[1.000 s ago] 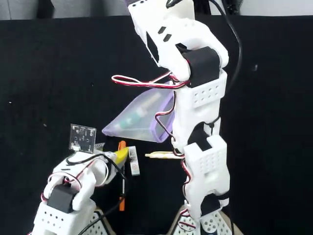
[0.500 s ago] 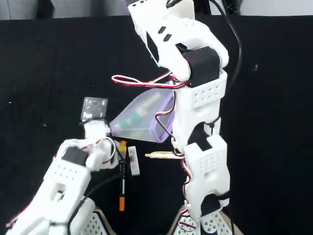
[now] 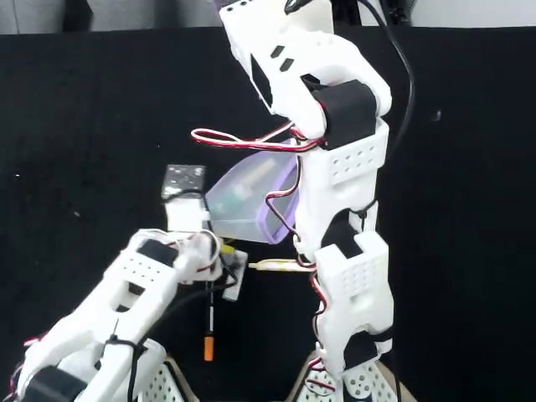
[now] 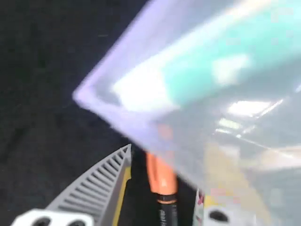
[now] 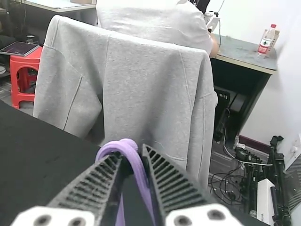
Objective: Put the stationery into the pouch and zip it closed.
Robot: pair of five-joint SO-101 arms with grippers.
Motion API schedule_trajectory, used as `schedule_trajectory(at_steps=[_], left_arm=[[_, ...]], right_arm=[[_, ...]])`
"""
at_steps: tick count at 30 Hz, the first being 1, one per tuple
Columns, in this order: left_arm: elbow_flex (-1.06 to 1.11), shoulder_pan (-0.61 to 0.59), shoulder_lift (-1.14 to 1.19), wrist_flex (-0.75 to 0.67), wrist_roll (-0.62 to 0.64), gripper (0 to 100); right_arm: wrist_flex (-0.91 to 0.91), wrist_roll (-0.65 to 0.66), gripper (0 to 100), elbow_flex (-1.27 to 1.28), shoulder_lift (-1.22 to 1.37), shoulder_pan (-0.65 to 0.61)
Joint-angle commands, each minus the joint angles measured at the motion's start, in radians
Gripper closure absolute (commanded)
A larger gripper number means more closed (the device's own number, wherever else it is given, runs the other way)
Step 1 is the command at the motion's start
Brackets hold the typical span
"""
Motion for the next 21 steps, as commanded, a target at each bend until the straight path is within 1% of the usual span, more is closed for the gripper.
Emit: schedule_trajectory(at_steps=[1, 5, 9, 12, 16, 20, 21], left_arm=[[-0.070, 0.051, 0.069, -0.037, 0.006, 76], [-0.124, -0.021, 0.163, -0.028, 0.009, 76], [-0.148, -0.031, 0.209, -0.006, 0.009, 77], [-0.171, -0.031, 0.198, 0.044, 0.002, 84], [-0.179, -0.031, 0.206, 0.049, 0.002, 93], [-0.179, -0.031, 0.206, 0.057, -0.002, 94], [-0.177, -0.031, 0.199, 0.058, -0.018, 94]], right_arm=[[-0.023, -0.005, 98.7, -0.018, -0.002, 0.014], [-0.021, -0.005, 98.7, -0.018, -0.002, 0.014], [-0.021, -0.005, 98.7, -0.018, -0.002, 0.014], [-0.021, -0.005, 98.7, -0.018, -0.002, 0.014], [-0.021, -0.005, 98.7, -0.018, -0.002, 0.014], [-0.021, -0.005, 98.7, -0.018, -0.002, 0.014], [-0.020, -0.005, 98.7, -0.018, -0.002, 0.014]])
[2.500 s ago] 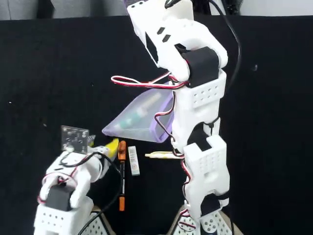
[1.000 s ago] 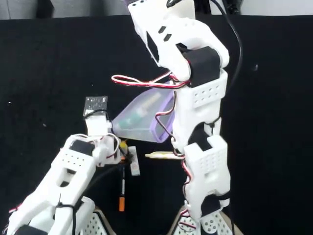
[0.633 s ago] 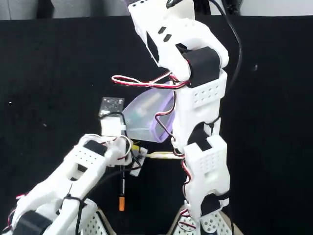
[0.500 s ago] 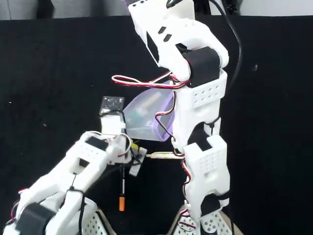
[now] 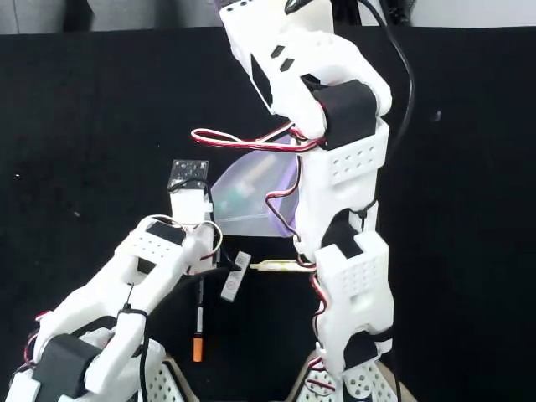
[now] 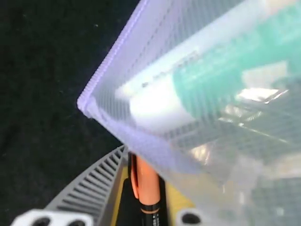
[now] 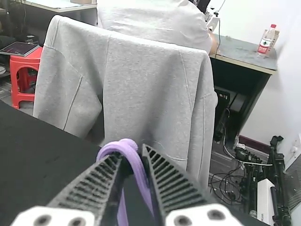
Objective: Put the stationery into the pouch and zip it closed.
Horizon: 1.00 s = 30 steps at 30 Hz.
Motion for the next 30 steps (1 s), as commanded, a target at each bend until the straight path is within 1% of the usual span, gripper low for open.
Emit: schedule_trajectory(at_steps=[1, 4, 6, 10, 13, 15, 17, 19, 21, 23, 27, 30], left_arm=[[-0.044, -0.012, -0.008, 0.006, -0.046, 94], [-0.044, -0.010, -0.008, 0.006, -0.078, 94], [-0.045, -0.010, -0.009, 0.005, -0.080, 98], [-0.090, -0.024, -0.011, 0.005, -0.086, 97], [-0.094, -0.070, -0.018, 0.006, -0.086, 97], [-0.090, -0.117, -0.049, 0.006, -0.086, 97], [-0.067, -0.171, -0.095, -0.008, -0.086, 97], [-0.022, -0.228, -0.147, -0.066, -0.080, 97], [0.042, -0.269, -0.203, -0.147, -0.077, 97], [0.099, -0.292, -0.272, -0.198, -0.077, 97], [0.196, -0.300, -0.442, -0.216, -0.077, 97], [0.263, -0.300, -0.578, -0.216, -0.077, 97]], right_arm=[[-0.020, -0.005, 98.7, -0.018, -0.002, 0.014], [-0.020, -0.005, 98.7, -0.018, -0.002, 0.014], [-0.020, -0.005, 98.7, -0.018, -0.002, 0.011], [-0.020, -0.003, 98.6, -0.012, -0.002, 0.008], [-0.020, 0.000, 98.5, -0.013, -0.002, 0.014], [-0.026, 0.052, 98.5, -0.018, -0.007, 0.015], [-0.038, 0.146, 98.6, -0.024, -0.018, 0.006], [-0.041, 0.203, 98.6, -0.035, -0.047, -0.008], [-0.037, 0.210, 98.6, -0.033, -0.087, -0.008], [-0.040, 0.213, 98.6, -0.022, -0.128, -0.008], [-0.069, 0.215, 98.6, 0.050, -0.223, -0.008], [-0.147, 0.215, 98.6, 0.156, -0.303, -0.015]])
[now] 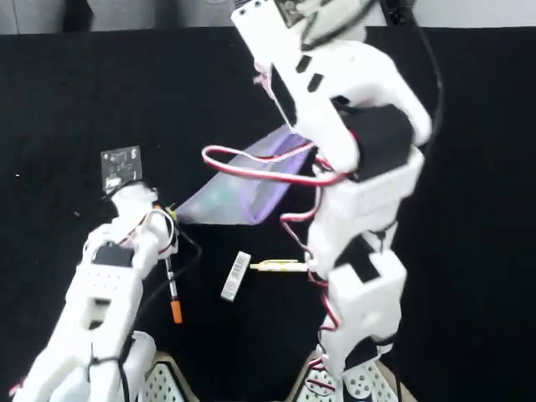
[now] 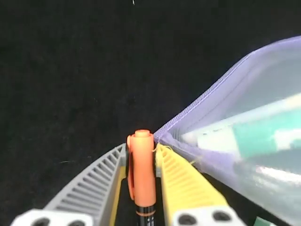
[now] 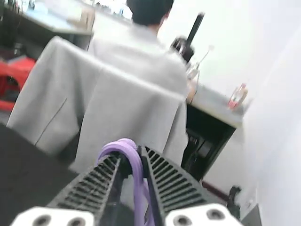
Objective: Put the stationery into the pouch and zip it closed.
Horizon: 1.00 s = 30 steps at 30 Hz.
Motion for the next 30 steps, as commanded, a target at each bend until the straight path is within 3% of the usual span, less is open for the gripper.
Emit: schedule_trajectory(at_steps=[1, 8, 12, 21, 30], left_arm=[[0.079, -0.008, -0.221, -0.025, 0.002, 97], [0.216, -0.008, -0.496, -0.021, 0.002, 97], [0.265, -0.030, -0.606, -0.018, 0.002, 97], [0.300, -0.166, -0.721, -0.017, 0.091, 97], [0.341, -0.205, -0.830, -0.017, 0.092, 97]], right_arm=[[-0.132, 0.011, 98.6, 0.147, -0.159, -0.017], [-0.393, 0.069, 98.6, 0.415, -0.317, -0.066], [-0.446, 0.075, 98.7, 0.455, -0.341, -0.074], [-0.299, 0.072, 98.7, 0.464, -0.337, -0.071], [-0.244, -0.083, 98.7, 0.464, -0.285, -0.032]])
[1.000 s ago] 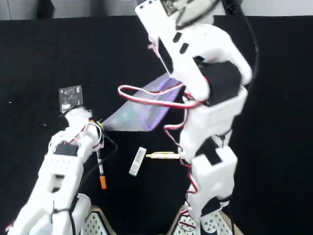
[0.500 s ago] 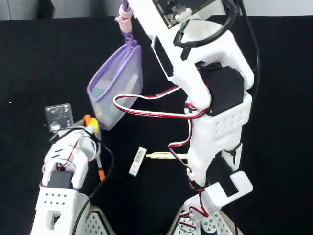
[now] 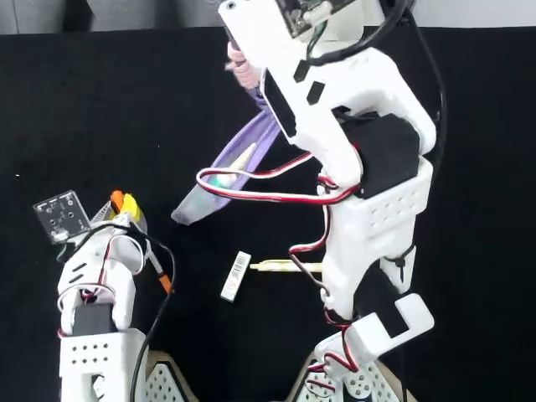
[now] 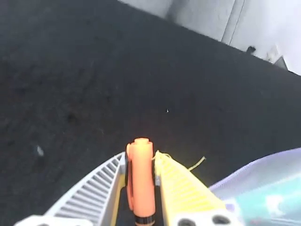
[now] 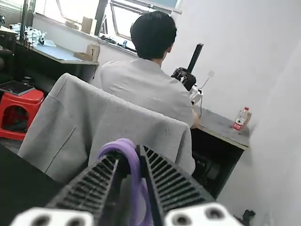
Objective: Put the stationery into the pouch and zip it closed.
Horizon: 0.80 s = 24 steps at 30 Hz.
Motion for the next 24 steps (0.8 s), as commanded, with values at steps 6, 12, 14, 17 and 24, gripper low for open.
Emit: schedule_trajectory(at_steps=[6, 12, 14, 17, 24], left_arm=[[-0.050, -0.056, -0.181, 0.061, 0.018, 97], [-0.200, -0.013, -0.252, 0.074, 0.075, 97], [-0.300, 0.025, -0.244, 0.074, 0.080, 97], [-0.460, 0.128, -0.239, 0.074, 0.080, 97], [-0.611, 0.320, -0.236, 0.063, 0.081, 97]], right_arm=[[0.018, -0.170, 98.7, -0.007, 0.090, 0.144], [-0.026, -0.189, 98.8, -0.041, 0.137, 0.123], [-0.031, -0.189, 98.8, -0.042, 0.140, 0.091], [-0.038, -0.187, 98.8, -0.038, 0.153, 0.046], [-0.101, -0.187, 98.8, -0.041, 0.213, 0.043]])
